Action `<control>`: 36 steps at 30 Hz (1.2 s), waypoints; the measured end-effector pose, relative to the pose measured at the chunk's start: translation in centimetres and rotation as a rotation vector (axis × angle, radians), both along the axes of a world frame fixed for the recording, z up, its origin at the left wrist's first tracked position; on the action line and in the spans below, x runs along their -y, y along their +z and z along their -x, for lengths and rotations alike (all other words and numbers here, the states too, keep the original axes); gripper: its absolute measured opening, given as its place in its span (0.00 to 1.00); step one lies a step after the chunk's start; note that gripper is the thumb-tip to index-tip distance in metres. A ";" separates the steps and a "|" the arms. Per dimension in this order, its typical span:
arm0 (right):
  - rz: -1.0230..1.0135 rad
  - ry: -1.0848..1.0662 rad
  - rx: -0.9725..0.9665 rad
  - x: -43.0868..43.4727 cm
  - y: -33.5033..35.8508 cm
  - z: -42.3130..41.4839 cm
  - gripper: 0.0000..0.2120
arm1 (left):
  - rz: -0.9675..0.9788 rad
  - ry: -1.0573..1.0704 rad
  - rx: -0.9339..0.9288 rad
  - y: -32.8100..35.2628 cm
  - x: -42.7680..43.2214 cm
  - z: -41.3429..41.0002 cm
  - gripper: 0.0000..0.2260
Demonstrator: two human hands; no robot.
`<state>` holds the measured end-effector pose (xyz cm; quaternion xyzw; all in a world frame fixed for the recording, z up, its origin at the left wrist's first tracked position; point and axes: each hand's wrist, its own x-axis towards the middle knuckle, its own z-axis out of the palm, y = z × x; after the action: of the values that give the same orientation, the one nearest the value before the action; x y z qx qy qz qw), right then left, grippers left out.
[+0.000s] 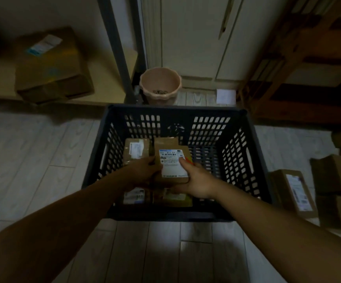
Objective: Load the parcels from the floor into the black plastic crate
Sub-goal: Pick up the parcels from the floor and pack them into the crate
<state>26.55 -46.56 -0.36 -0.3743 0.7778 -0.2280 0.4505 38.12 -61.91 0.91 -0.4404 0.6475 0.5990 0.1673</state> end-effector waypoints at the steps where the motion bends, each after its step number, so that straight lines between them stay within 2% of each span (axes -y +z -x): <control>1: -0.008 0.019 0.008 0.2 -1.4 0.0 0.44 | -0.004 -0.023 0.018 -1.6 0.2 -0.2 0.13; 5: -0.062 0.045 0.020 0.5 -4.7 0.0 0.37 | -0.029 -0.056 0.067 -5.3 0.6 -0.7 0.08; 8: -0.091 0.081 -0.015 0.9 -6.1 -0.3 0.39 | -0.003 -0.058 0.040 -6.8 0.5 -0.7 0.14; 10: -0.108 0.095 -0.014 1.1 -6.3 -0.5 0.41 | 0.050 -0.076 0.023 -6.8 0.2 -0.8 0.14; 20: -0.171 0.228 -0.231 1.4 -6.8 -1.4 0.46 | -0.019 -0.134 -0.095 -7.0 1.5 -1.2 0.17; 26: -0.151 0.278 -0.290 1.4 -6.7 -1.6 0.46 | 0.127 -0.242 -0.061 -7.1 1.6 -1.6 0.26; 32: -0.255 0.331 -0.294 1.2 -7.2 -1.8 0.48 | 0.347 -0.376 0.009 -7.1 1.0 -1.1 0.29; 34: -0.276 0.308 -0.249 1.3 -7.3 -1.7 0.48 | 0.390 -0.419 0.021 -6.7 0.8 -1.1 0.29; 36: -0.240 0.205 -0.101 1.6 -7.4 -1.2 0.49 | 0.380 -0.449 0.030 -6.8 0.7 -0.9 0.30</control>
<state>27.75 -48.11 -7.73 -0.4063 0.7788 -0.0673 0.4731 38.97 -62.62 -5.90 -0.3184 0.8268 0.4084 0.2196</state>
